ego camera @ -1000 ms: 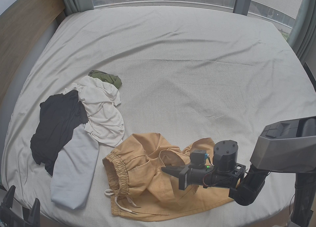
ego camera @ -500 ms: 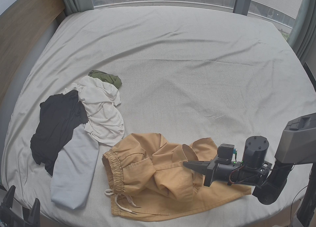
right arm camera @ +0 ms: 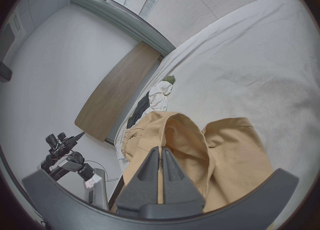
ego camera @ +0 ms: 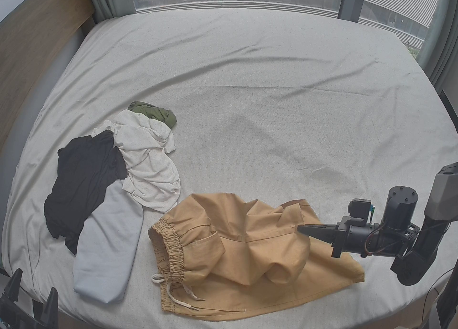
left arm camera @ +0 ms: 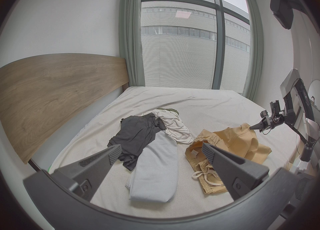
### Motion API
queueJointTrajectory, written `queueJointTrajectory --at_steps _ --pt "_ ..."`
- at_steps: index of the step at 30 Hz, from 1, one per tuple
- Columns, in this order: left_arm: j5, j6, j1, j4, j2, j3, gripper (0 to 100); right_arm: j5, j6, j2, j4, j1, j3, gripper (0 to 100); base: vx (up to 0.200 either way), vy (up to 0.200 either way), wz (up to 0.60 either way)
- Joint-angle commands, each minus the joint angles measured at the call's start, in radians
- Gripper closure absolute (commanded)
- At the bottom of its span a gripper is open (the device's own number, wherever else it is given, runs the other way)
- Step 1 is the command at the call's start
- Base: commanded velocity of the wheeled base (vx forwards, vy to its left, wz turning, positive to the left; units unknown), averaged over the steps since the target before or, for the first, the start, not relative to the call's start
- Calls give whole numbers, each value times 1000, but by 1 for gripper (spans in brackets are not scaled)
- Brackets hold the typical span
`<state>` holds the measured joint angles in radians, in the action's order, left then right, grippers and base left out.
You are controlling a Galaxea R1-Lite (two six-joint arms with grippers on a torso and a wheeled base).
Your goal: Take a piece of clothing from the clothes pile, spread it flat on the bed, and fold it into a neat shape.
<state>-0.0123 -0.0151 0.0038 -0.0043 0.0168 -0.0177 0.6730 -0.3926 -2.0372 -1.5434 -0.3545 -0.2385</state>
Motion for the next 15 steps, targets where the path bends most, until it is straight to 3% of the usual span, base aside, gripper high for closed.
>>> queueJointTrajectory --at_steps 1,9,14,15 --pt "0 1 1 0 -15 18 0 39 -3 -23 -1 55 34 100 0 0 0" --pt "-1 3 1 0 -17 18 0 135 -5 -81 0 107 30 100 0 0 0" --pt "-1 3 1 0 -15 18 0 148 -6 -83 -1 106 27 100 0 0 0" --pt "0 3 1 0 -15 18 0 151 -6 -83 -1 104 25 0 0 0 0"
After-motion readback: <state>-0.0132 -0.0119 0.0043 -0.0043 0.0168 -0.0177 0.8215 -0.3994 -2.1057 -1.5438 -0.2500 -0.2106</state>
